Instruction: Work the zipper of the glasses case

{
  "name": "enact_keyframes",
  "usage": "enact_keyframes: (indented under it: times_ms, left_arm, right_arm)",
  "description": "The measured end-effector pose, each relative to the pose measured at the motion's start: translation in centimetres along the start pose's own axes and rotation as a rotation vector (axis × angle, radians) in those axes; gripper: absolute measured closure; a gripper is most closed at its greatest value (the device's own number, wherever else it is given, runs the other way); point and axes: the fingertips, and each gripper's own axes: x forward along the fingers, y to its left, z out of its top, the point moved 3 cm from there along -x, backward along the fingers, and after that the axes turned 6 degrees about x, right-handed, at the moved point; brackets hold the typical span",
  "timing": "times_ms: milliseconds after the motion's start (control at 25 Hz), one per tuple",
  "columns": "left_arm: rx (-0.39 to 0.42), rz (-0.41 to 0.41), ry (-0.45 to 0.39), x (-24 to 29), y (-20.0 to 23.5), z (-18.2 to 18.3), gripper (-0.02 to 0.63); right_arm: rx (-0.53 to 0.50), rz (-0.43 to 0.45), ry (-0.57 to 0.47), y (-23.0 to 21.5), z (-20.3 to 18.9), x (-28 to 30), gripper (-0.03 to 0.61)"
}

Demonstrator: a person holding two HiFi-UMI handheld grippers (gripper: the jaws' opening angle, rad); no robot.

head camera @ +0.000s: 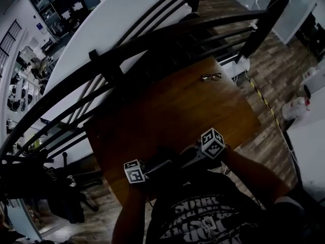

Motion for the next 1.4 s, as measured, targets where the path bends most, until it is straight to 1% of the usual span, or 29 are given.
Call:
enact_keyframes:
  times_ms: [80,200,240,280,320,440,520,600,640,680,760,840,880,920,960,1080,1320,1360,1400]
  left_arm:
    - [0.010,-0.030,0.016,1.1,-0.7,0.0,0.250]
    - [0.026,-0.021,0.036,2.2,-0.9,-0.1,0.253]
    - [0.028,-0.016,0.039,2.4,-0.8,-0.1,0.272]
    - [0.033,-0.010,0.045,2.5,-0.7,0.0,0.347]
    - [0.048,-0.005,0.056,2.5,-0.7,0.0,0.347]
    - [0.125,0.028,0.091,2.3,-0.9,0.2,0.348]
    - [0.196,0.071,0.100,2.1,-0.9,1.0,0.348]
    - [0.307,0.132,0.125,1.8,-0.8,2.1,0.348]
    - [0.382,0.163,0.160,1.7,-0.8,2.4,0.348]
    - [0.469,0.193,0.214,1.6,-0.9,2.5,0.348]
    - [0.653,0.243,0.357,1.8,-1.5,2.2,0.348]
    - [0.819,0.256,0.493,2.5,-2.2,1.7,0.348]
    - [0.885,0.249,0.546,3.1,-2.5,1.3,0.348]
    - [0.936,0.236,0.589,3.7,-2.7,0.9,0.348]
    - [0.969,0.222,0.620,4.3,-2.8,0.4,0.348]
    - [1.003,0.203,0.656,5.1,-3.1,-0.6,0.348]
    - [1.007,0.209,0.678,5.0,-3.3,-1.5,0.350]
    - [1.007,0.209,0.681,5.0,-3.3,-1.6,0.350]
    - [1.007,0.211,0.684,4.9,-3.3,-1.6,0.350]
  right_arm:
    - [-0.009,0.002,0.031,0.2,-0.3,-0.1,0.347]
    - [-0.027,0.013,0.051,0.3,-0.6,-0.6,0.348]
    - [-0.034,0.016,0.053,0.5,-0.5,-0.8,0.348]
    - [-0.041,0.014,0.059,0.6,-0.5,-0.9,0.350]
    - [-0.044,0.006,0.070,0.6,-0.6,-0.8,0.350]
    - [-0.011,-0.028,0.090,-0.1,-1.0,-0.8,0.348]
    - [0.026,-0.045,0.057,-0.8,-0.6,-1.6,0.348]
    - [0.048,-0.076,0.002,-1.6,0.1,-3.0,0.348]
    - [0.054,-0.095,-0.032,-2.0,0.5,-3.9,0.348]
    - [0.058,-0.110,-0.071,-2.3,1.1,-4.7,0.350]
    - [0.056,-0.112,-0.155,-2.0,2.6,-5.8,0.350]
    - [0.043,-0.077,-0.197,-1.1,4.1,-6.2,0.369]
    - [0.033,-0.056,-0.197,-0.7,4.6,-6.2,0.379]
    - [0.023,-0.038,-0.188,-0.4,4.9,-6.2,0.385]
    - [0.016,-0.023,-0.174,-0.2,5.0,-6.0,0.387]
    - [0.012,0.008,-0.145,0.4,4.8,-5.2,0.387]
    - [0.012,0.051,-0.129,1.0,4.6,-4.2,0.385]
    - [0.003,0.064,-0.121,1.2,4.5,-4.1,0.388]
    - [-0.011,0.076,-0.113,1.5,4.5,-4.0,0.407]
